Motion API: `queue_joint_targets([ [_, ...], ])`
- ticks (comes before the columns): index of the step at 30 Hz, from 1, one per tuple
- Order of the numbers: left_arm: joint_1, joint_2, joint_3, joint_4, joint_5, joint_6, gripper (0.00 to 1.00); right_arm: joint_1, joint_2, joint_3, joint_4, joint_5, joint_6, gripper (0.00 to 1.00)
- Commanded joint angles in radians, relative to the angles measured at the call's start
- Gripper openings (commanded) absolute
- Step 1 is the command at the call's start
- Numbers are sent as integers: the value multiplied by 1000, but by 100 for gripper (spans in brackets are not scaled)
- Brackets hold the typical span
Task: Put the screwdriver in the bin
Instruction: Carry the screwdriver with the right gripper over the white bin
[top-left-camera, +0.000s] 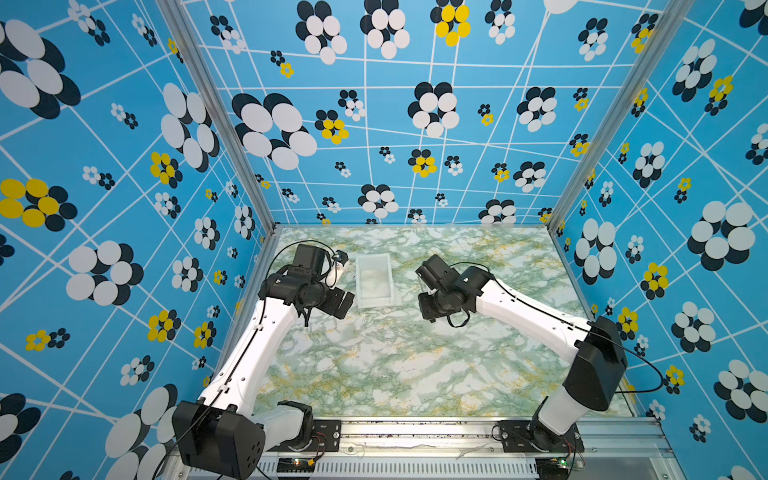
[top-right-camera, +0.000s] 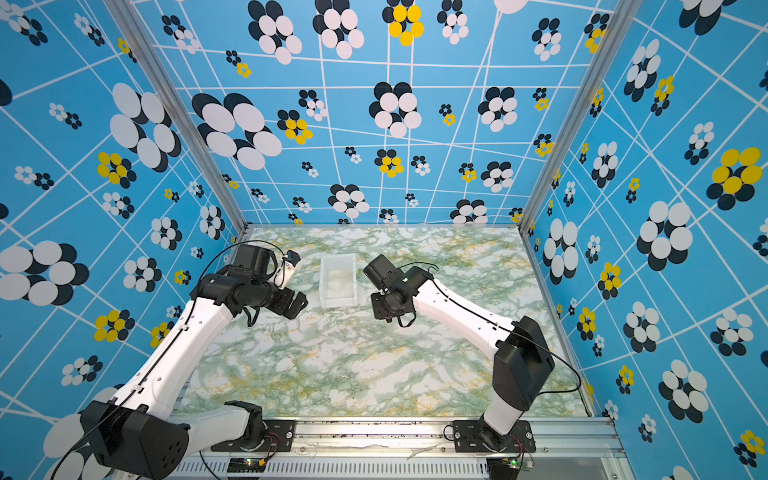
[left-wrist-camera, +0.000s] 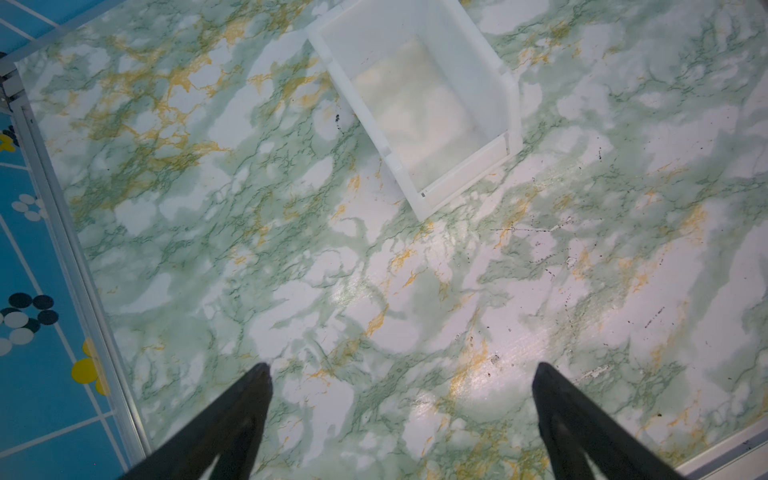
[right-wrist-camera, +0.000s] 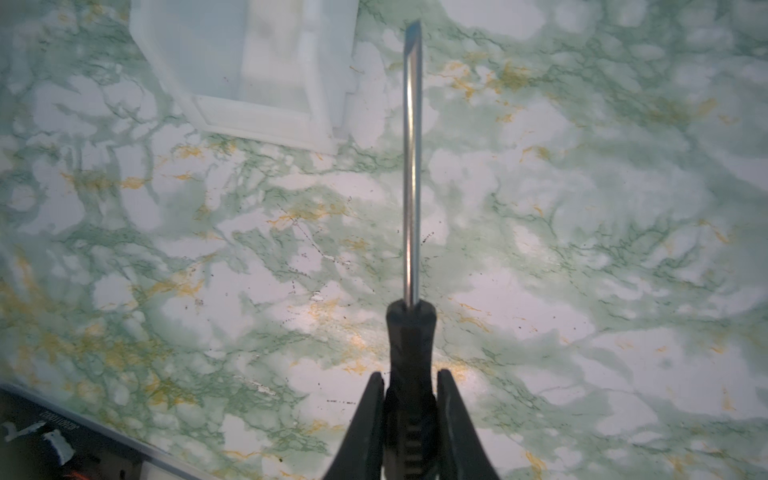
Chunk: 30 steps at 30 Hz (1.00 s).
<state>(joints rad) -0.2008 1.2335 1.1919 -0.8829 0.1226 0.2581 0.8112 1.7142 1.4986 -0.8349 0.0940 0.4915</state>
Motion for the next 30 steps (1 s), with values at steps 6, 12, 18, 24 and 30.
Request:
queue_joint_targets([
  [6,53,-18,16,14,71,-42,99,10,210,309,-86,-70,-101,16],
  [12,55,-19,38,-10,71,-25,99,10,393,539,-169,-92,-169,16],
  [18,70,-25,43,-23,83,-22,99,13,562,743,-239,-108,-223,16],
  [24,84,-25,42,-23,91,-26,99,13,705,933,-321,-94,-270,16],
  [30,88,-14,43,-18,96,-29,99,13,804,1074,-360,-91,-288,17],
])
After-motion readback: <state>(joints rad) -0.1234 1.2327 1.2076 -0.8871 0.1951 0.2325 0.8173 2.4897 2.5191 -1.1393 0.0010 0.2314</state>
